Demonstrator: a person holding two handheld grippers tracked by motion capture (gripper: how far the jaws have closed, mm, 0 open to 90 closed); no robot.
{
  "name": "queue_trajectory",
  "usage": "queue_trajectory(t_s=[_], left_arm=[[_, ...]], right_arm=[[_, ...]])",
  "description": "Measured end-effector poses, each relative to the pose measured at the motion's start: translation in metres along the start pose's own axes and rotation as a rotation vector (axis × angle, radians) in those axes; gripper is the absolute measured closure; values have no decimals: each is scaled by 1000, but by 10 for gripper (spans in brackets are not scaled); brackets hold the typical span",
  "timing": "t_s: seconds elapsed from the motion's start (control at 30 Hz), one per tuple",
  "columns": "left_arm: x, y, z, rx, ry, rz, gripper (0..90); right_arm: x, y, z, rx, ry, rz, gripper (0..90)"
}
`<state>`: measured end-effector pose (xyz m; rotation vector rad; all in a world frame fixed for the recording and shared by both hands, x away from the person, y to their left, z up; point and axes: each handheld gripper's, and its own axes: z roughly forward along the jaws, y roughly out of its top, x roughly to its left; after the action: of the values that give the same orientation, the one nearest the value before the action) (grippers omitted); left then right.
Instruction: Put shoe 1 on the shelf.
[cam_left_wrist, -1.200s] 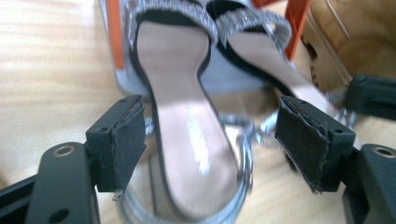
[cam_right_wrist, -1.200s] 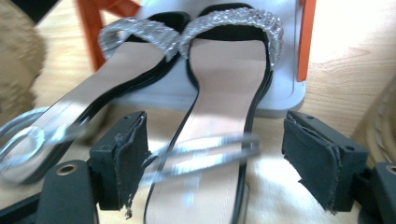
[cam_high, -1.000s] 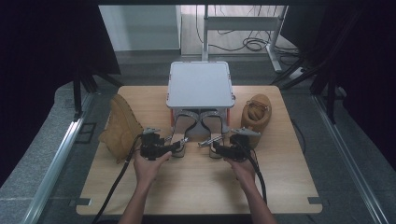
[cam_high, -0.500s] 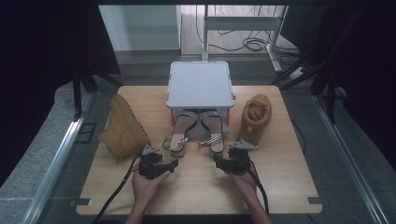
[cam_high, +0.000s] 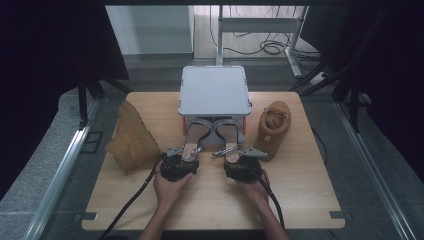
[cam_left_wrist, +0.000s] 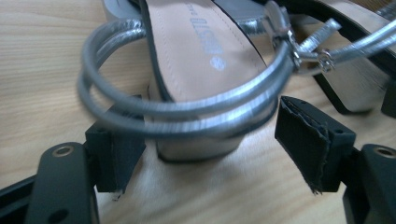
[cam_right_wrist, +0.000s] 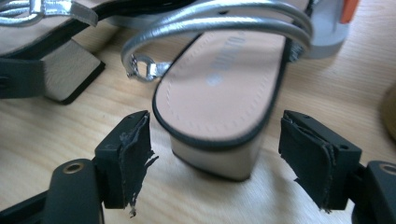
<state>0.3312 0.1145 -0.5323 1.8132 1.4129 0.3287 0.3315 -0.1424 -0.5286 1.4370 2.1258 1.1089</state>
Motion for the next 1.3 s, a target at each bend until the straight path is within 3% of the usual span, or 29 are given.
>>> queue_trajectory(t_s=[0.2, 0.27, 0.43, 0.63, 0.77, 0.9, 1.17, 1.3], left_arm=[[-3, 6, 7, -52, 52, -9, 317], [-3, 7, 8, -49, 57, -2, 336], [-5, 7, 9, -49, 75, 17, 346], [-6, 8, 9, -43, 79, 18, 347], [-6, 5, 13, -12, 84, 27, 325], [-7, 5, 14, -15, 96, 37, 333], [-10, 5, 14, -19, 127, 64, 360], [-8, 8, 12, -18, 127, 51, 378]], right_arm=[[6, 5, 13, 4, -45, -25, 263], [6, 6, 15, 1, -72, -28, 310], [8, 7, 17, 2, -96, -37, 324], [8, 6, 17, 3, -97, -35, 321], [8, 6, 18, 6, -97, -28, 315], [7, 4, 20, 28, -96, -25, 319], [7, 3, 20, 22, -98, -5, 334], [7, 3, 20, 23, -102, -2, 335]])
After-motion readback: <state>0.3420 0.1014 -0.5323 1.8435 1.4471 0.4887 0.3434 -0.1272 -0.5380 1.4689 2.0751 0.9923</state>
